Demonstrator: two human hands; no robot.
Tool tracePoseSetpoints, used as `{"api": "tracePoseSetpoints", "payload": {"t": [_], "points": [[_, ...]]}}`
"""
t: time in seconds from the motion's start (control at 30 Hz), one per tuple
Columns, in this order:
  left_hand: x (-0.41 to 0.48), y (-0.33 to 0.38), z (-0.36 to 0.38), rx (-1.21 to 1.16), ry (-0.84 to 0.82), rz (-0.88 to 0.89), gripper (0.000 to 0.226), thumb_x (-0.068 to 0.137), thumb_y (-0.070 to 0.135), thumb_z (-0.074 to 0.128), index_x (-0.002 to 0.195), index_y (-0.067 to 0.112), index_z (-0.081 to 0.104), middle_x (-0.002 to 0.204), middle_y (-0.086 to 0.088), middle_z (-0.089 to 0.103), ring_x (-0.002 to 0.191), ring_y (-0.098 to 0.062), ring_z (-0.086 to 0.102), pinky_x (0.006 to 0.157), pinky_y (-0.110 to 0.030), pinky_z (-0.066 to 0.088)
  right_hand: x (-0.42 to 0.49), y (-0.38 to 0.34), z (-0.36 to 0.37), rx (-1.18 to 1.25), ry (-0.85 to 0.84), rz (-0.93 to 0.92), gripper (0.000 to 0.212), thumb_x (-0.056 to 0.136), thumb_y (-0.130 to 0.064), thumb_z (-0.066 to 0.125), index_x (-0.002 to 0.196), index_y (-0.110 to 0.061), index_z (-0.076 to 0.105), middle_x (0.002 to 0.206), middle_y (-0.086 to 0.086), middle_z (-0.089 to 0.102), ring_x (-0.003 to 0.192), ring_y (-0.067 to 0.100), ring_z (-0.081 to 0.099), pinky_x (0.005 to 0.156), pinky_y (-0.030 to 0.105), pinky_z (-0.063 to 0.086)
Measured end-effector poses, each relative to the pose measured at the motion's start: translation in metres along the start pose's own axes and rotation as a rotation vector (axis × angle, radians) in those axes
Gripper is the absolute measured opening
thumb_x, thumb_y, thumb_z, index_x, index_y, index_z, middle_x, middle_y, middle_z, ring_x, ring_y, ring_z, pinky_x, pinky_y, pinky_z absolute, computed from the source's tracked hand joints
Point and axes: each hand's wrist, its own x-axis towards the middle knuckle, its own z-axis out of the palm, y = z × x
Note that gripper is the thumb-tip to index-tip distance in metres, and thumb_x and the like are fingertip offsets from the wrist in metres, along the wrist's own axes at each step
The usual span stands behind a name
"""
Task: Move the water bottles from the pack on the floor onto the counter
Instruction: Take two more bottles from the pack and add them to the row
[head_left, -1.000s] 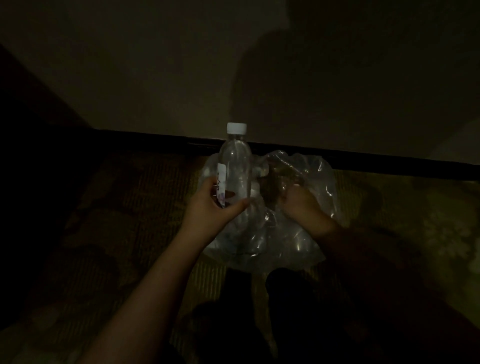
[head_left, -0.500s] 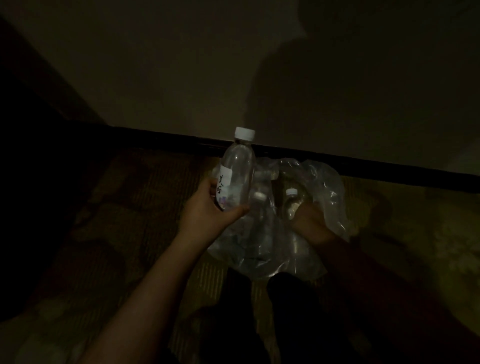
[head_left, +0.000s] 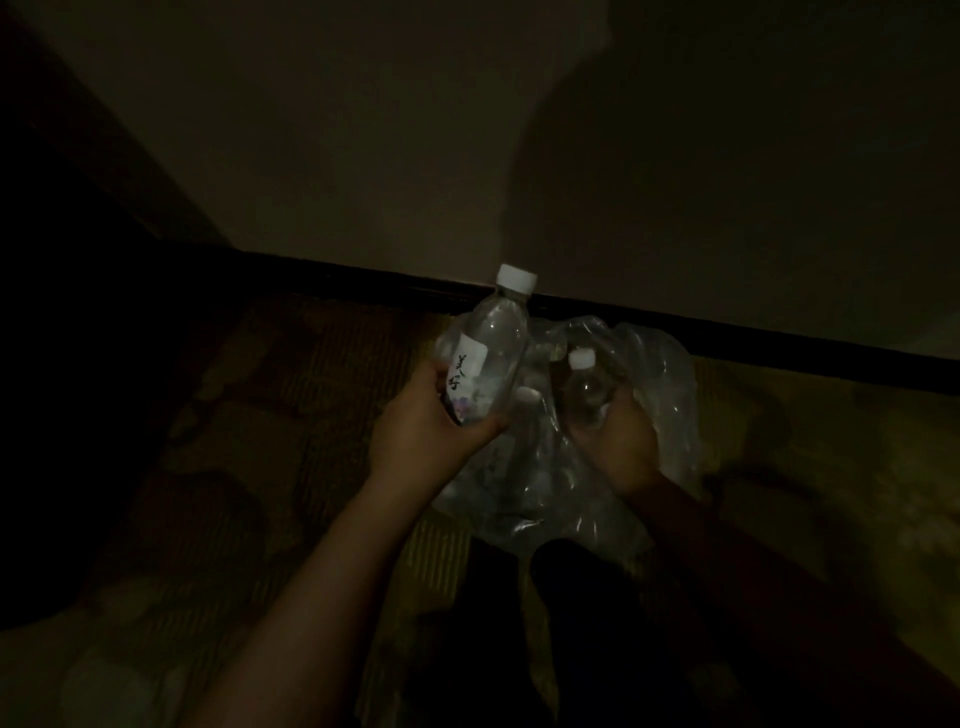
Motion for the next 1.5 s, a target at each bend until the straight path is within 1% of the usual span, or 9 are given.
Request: {"api": "tracePoseSetpoints", "payload": {"t": [0.13,0.2,0.37,0.6,0.73,0.93,1.1,1.3,1.5], "points": [[-0.024,0.043,-0.016,-0.051,0.026,-0.091,0.070,0.063,0.047,0.082,0.120,0.025,0.048,0.107,0.006,0.063,0.094,-0.014,0.063,0.081,-0.041,0.055,-0.023,-0.042,-0.046,0.157,0.037,-0.046,0.073,0.072,-0.027,0.081,0.132,-0.011,0.042,0.124,0.007,0.060,0.112,0.022,0.058,0.085,0.023,0.038],[-0.037,0.068,-0.031,-0.102,0.027,-0.129,0.072,0.063,0.045,0.082,0.122,0.023,0.046,0.109,0.004,0.062,0.095,-0.015,0.062,0.081,-0.043,0.056,-0.039,-0.066,-0.075,0.174,0.012,-0.062,0.073,0.073,-0.030,0.081,0.132,-0.011,0.042,0.126,0.008,0.058,0.114,0.023,0.057,0.089,0.025,0.040],[-0.072,0.133,-0.091,-0.066,0.019,-0.108,0.072,0.063,0.045,0.082,0.121,0.021,0.047,0.108,0.003,0.064,0.093,-0.015,0.063,0.080,-0.040,0.055,-0.088,-0.122,-0.161,0.180,0.007,-0.066,0.082,0.067,-0.032,0.084,0.133,-0.012,0.039,0.133,0.008,0.052,0.120,0.021,0.053,0.098,0.034,0.047],[-0.151,0.243,-0.207,-0.107,0.011,-0.074,0.067,0.063,0.041,0.084,0.116,0.026,0.047,0.100,0.012,0.057,0.091,-0.011,0.061,0.080,-0.037,0.055,-0.172,-0.229,-0.310,0.136,-0.062,-0.081,0.089,0.064,-0.035,0.086,0.137,-0.017,0.038,0.136,0.006,0.051,0.126,0.024,0.049,0.102,0.045,0.045],[-0.196,0.317,-0.287,-0.128,0.016,-0.016,0.059,0.062,0.042,0.084,0.103,0.034,0.042,0.091,0.018,0.056,0.088,-0.009,0.062,0.074,-0.031,0.054,-0.229,-0.298,-0.412,0.152,-0.026,-0.136,0.092,0.063,-0.040,0.085,0.138,-0.016,0.036,0.135,0.006,0.052,0.123,0.025,0.051,0.099,0.045,0.047],[-0.255,0.414,-0.392,-0.151,0.084,0.148,0.058,0.060,0.043,0.084,0.101,0.038,0.043,0.088,0.020,0.059,0.079,0.005,0.059,0.063,-0.017,0.046,-0.300,-0.391,-0.535,0.158,0.062,-0.263,0.093,0.057,-0.048,0.085,0.134,-0.022,0.040,0.132,0.003,0.054,0.119,0.022,0.053,0.096,0.043,0.049],[-0.310,0.482,-0.483,-0.147,0.179,0.336,0.060,0.055,0.050,0.083,0.100,0.040,0.044,0.091,0.022,0.061,0.082,0.005,0.060,0.066,-0.019,0.046,-0.356,-0.468,-0.618,0.166,0.164,-0.386,0.088,0.051,-0.052,0.085,0.124,-0.020,0.047,0.123,0.005,0.059,0.111,0.024,0.058,0.090,0.042,0.051],[-0.384,0.528,-0.573,-0.212,0.282,0.427,0.062,0.054,0.045,0.087,0.102,0.029,0.052,0.095,0.010,0.067,0.082,-0.002,0.065,0.068,-0.023,0.054,-0.437,-0.544,-0.691,0.217,0.298,-0.536,0.072,0.052,-0.048,0.086,0.107,-0.018,0.050,0.110,0.007,0.064,0.102,0.027,0.062,0.079,0.034,0.050],[-0.451,0.542,-0.641,-0.210,0.384,0.488,0.064,0.057,0.044,0.087,0.106,0.021,0.053,0.096,0.007,0.065,0.084,-0.005,0.063,0.065,-0.016,0.049,-0.507,-0.597,-0.724,0.231,0.336,-0.672,0.079,0.053,-0.058,0.082,0.115,-0.020,0.051,0.113,0.002,0.065,0.102,0.022,0.062,0.083,0.038,0.052]]}}
